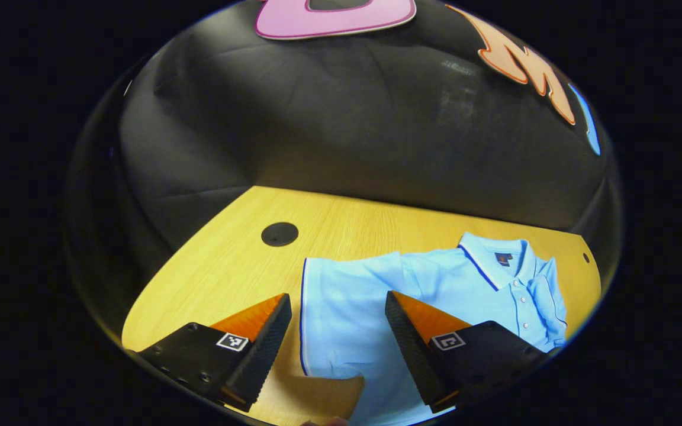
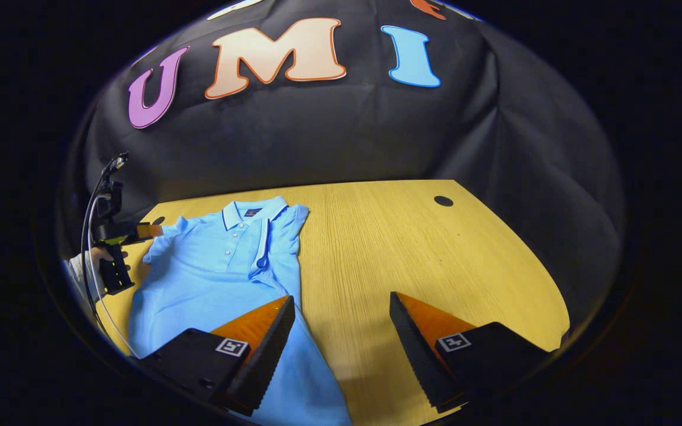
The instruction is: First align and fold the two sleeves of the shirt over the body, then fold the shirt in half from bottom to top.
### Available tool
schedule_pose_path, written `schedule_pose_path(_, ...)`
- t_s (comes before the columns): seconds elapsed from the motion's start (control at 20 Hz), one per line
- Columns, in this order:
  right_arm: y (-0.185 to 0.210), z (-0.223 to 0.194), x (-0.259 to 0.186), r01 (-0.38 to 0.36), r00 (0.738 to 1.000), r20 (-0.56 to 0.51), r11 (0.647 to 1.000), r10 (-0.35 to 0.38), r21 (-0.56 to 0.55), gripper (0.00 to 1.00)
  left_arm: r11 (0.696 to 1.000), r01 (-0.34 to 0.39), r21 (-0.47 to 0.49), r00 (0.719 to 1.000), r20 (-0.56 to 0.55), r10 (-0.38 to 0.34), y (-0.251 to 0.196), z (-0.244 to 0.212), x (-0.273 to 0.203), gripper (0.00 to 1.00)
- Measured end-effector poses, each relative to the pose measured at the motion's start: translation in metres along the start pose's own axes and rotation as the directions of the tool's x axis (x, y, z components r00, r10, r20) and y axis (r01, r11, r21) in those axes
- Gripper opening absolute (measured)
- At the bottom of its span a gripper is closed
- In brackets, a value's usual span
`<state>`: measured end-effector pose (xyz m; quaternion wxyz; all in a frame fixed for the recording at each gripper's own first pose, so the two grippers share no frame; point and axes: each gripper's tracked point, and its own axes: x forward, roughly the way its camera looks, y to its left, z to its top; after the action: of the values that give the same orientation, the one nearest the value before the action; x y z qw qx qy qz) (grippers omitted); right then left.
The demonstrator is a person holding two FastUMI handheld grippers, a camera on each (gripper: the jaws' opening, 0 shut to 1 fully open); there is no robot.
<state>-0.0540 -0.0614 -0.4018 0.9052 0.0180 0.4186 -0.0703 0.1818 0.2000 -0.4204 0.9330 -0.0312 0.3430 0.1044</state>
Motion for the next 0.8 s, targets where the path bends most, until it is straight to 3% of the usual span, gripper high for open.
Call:
schedule_pose_path(0.15,-0.013,0.003,-0.003,0.029,1.000,0.012,1.000,-0.028,-0.006,0.97,1.000,-0.030,0.004,0.997,-0.075,0.030,0.007,-0.024,0.004,0.95)
schedule_pose_path(0.3,-0.015,0.004,-0.005,0.038,0.999,0.010,0.999,-0.038,0.011,1.00,0.999,-0.045,0.026,0.997,-0.069,0.047,0.009,-0.022,0.002,0.92)
schedule_pose_path(0.5,-0.018,0.002,-0.006,0.032,0.999,0.012,0.999,-0.032,0.015,0.97,1.000,0.021,0.012,0.998,-0.065,-0.020,-0.009,-0.020,0.004,0.34)
schedule_pose_path(0.6,-0.017,-0.001,-0.005,0.021,1.000,0.010,1.000,-0.022,0.013,1.00,0.999,0.018,0.033,0.998,-0.061,-0.016,-0.011,-0.017,0.003,0.05)
schedule_pose_path(0.65,-0.015,-0.001,-0.007,0.015,1.000,0.012,1.000,-0.015,0.016,1.00,0.999,0.007,0.050,0.996,-0.087,-0.003,-0.011,-0.017,0.001,0.00)
schedule_pose_path(0.8,-0.018,0.005,-0.013,0.007,1.000,0.029,1.000,-0.008,0.024,1.00,0.999,0.021,0.033,0.996,-0.091,-0.018,-0.035,-0.009,-0.013,0.00)
